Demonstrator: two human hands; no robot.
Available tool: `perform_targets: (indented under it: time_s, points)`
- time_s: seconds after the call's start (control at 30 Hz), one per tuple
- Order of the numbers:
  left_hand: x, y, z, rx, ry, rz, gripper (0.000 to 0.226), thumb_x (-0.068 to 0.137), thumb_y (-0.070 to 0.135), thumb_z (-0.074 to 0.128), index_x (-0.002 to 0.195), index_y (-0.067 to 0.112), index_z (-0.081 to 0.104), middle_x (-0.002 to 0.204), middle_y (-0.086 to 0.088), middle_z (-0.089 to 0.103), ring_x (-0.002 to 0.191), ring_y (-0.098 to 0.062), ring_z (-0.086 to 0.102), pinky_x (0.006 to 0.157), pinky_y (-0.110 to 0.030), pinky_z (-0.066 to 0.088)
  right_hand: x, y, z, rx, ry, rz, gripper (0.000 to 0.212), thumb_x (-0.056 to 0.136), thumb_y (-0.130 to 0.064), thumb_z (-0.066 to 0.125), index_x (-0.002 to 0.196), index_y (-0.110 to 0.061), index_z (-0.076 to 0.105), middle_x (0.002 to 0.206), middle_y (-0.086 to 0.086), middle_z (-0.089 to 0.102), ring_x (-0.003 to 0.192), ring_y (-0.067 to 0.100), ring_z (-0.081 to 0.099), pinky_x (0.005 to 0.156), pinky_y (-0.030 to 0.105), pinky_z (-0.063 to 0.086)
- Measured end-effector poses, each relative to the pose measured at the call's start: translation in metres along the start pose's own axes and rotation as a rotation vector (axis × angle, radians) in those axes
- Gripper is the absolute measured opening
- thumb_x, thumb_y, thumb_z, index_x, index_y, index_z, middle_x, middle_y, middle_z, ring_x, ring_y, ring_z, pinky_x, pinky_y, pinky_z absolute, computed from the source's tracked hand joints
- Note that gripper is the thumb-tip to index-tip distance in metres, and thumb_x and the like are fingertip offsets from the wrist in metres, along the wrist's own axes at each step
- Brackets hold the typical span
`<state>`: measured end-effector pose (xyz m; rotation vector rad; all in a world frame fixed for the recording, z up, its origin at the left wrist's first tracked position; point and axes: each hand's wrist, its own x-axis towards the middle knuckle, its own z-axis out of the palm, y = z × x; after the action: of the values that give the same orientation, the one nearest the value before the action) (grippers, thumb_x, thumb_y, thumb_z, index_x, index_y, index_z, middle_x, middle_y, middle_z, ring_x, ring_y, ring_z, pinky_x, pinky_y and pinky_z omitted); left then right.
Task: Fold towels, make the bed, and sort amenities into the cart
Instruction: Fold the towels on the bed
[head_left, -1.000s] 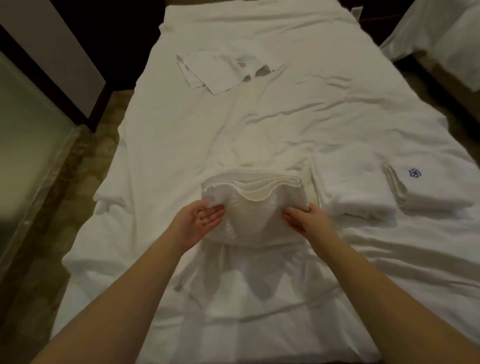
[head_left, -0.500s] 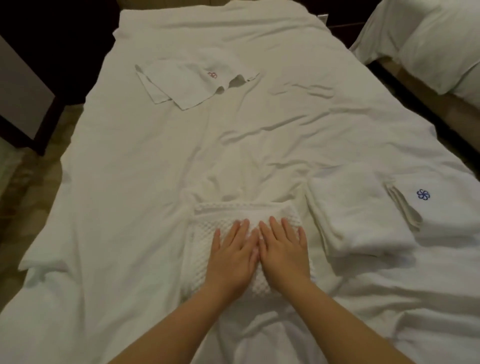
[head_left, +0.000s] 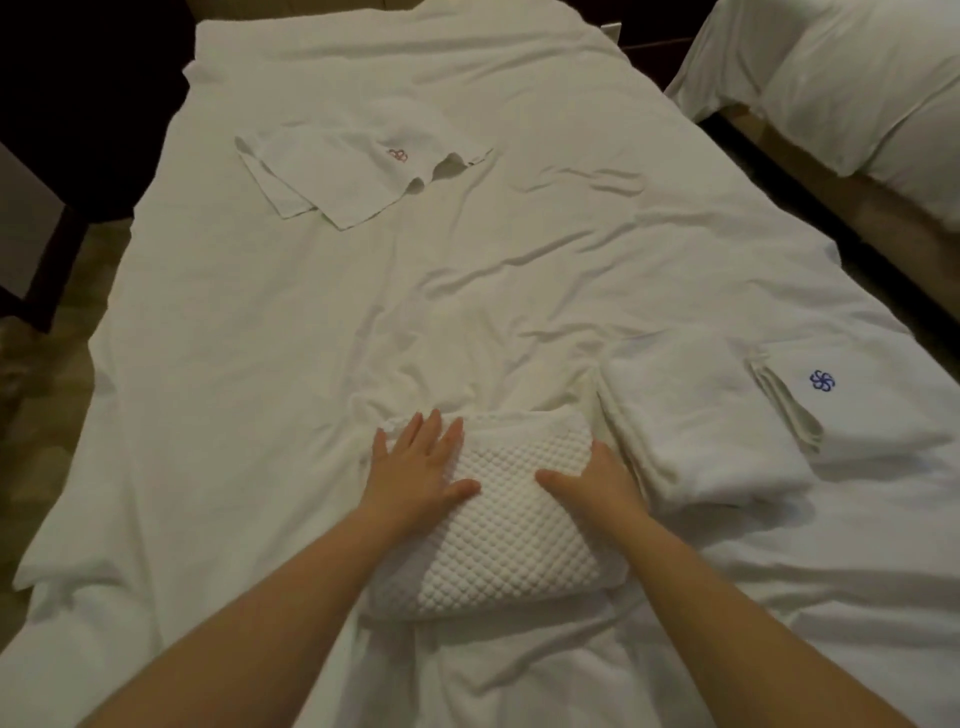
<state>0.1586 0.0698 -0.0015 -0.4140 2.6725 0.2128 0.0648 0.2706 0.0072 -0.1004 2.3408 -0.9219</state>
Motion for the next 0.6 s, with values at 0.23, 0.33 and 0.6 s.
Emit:
perform_targets:
  time_s: [0.23,0.33,0.6]
  points:
    - [0.041,0.000,-0.056,-0.621,-0.199,0.057,0.117,0.047,0.075,0.068,0.146,0.026,0.029,0.142,0.001,0.046,0.126,-0.017,0.046,0.103,-0.030,0.036,0.015,-0.062,-0.068,-0.118,-0.152,-0.321,0.058,0.080,-0.035,0.074,0.130,-0.022,0.048,0.118,-0.006,0.057,0.109,0.012,0.052,0.086,0.023,0.036]
    - [0.045,-0.006,-0.049,-0.912,-0.228,-0.023,0.104,0.030,0.076,0.072,0.121,0.030,0.055,0.118,0.007,0.063,0.104,-0.011,0.059,0.093,-0.026,0.046,0.043,-0.098,-0.082,-0.309,-0.124,-0.410,0.057,0.080,-0.040,0.072,0.131,-0.029,0.050,0.127,-0.003,0.059,0.118,0.018,0.053,0.095,0.029,0.040]
    - [0.059,-0.007,-0.011,-1.459,-0.261,-0.452,0.095,0.050,0.066,0.076,0.122,0.007,0.060,0.114,-0.010,0.067,0.100,-0.025,0.066,0.090,-0.038,0.053,0.098,-0.131,0.001,-0.754,0.069,-0.457,0.040,0.097,-0.031,0.042,0.137,-0.028,0.041,0.136,-0.002,0.052,0.125,0.022,0.046,0.108,0.042,0.019]
